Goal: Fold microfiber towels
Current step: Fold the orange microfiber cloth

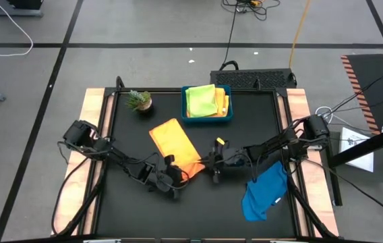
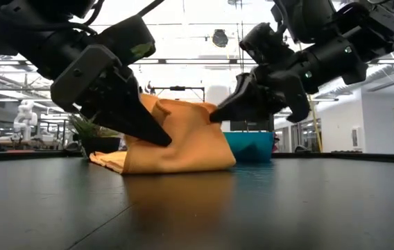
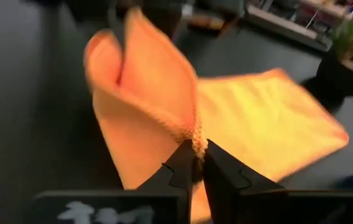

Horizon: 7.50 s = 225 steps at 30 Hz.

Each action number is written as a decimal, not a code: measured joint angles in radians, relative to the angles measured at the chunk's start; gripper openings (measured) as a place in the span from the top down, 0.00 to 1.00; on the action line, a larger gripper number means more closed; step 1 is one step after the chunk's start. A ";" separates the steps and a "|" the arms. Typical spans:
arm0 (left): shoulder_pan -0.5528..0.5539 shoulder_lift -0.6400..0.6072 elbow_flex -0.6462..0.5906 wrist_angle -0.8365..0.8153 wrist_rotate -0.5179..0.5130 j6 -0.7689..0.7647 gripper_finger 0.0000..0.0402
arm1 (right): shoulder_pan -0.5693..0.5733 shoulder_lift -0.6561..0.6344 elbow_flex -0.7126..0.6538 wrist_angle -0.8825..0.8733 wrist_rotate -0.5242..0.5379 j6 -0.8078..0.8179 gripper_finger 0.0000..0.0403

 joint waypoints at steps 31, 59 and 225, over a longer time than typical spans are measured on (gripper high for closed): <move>0.006 -0.088 0.000 -0.098 0.063 0.036 0.97 | 0.008 -0.059 0.000 -0.062 -0.126 -0.068 0.51; 0.009 -0.626 0.002 -0.170 0.119 0.174 0.97 | 0.126 -0.485 0.031 -0.068 -0.115 -0.104 1.00; -0.031 -0.405 -0.420 -0.153 -0.174 -0.189 0.95 | -0.222 0.214 0.229 -0.032 -0.286 0.221 1.00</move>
